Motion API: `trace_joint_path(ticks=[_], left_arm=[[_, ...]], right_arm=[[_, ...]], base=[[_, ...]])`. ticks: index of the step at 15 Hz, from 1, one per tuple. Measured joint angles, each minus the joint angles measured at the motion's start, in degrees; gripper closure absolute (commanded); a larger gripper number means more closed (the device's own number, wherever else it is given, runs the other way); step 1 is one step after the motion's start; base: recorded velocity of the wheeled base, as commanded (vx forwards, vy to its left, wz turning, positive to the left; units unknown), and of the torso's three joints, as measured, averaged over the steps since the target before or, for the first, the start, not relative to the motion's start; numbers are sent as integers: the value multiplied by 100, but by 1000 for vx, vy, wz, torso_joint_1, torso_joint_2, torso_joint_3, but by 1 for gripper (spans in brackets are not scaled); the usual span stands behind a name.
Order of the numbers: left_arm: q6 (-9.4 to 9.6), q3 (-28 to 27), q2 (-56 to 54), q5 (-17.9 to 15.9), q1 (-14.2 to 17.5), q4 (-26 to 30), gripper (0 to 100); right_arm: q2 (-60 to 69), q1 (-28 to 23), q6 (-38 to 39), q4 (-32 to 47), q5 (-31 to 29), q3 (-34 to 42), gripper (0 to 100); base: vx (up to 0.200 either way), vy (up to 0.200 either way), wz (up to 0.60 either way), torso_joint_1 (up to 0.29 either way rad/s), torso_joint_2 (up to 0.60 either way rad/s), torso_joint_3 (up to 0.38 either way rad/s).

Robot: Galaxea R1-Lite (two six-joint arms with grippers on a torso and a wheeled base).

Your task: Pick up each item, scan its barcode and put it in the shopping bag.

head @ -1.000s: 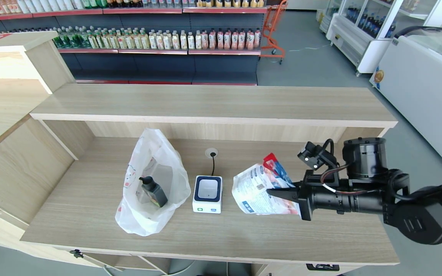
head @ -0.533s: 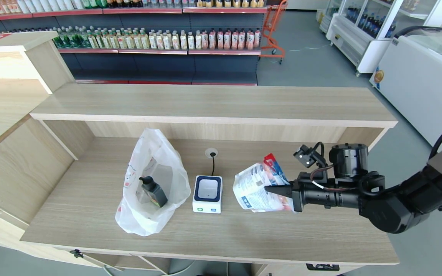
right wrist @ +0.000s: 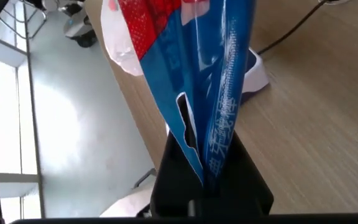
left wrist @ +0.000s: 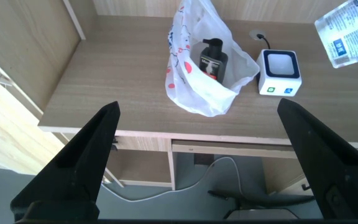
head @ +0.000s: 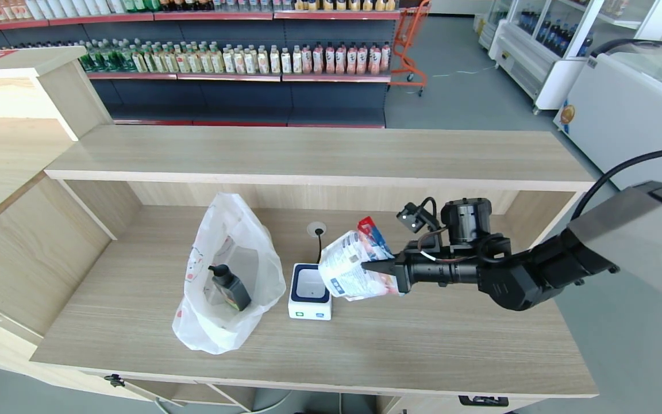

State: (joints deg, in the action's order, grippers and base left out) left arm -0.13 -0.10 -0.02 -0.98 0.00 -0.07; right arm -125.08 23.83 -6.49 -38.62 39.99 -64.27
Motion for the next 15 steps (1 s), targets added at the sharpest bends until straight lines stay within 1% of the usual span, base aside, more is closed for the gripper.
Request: trace_joint_path(ticks=[2,4,6,8,12,15], left_arm=[[0,0,0,0,0,0,0],[-2,0,2,0,0,0,0],[-2,0,2,0,0,0,0],[-2,0,2,2,0,0,0],[-2,0,2,0,0,0,0],[-2,0,0,0,0,0,0]], right_arm=[[-288,135,-675,17,0,-144,100],[-583,235,-1570,17,9,-367,100],[-802,351,-2141,15,46,-624,100],[-965,467,-2315,-7,57,-907,100],[-1203,527,-2328,-7,57,-1390,100],[-1459,544,-2339,0,60,-1975,100]], base=[[0,0,0,0,0,0],[0,0,0,0,0,0],[0,0,0,0,0,0],[0,0,0,0,0,0],[0,0,0,0,0,0],[0,0,0,0,0,0]])
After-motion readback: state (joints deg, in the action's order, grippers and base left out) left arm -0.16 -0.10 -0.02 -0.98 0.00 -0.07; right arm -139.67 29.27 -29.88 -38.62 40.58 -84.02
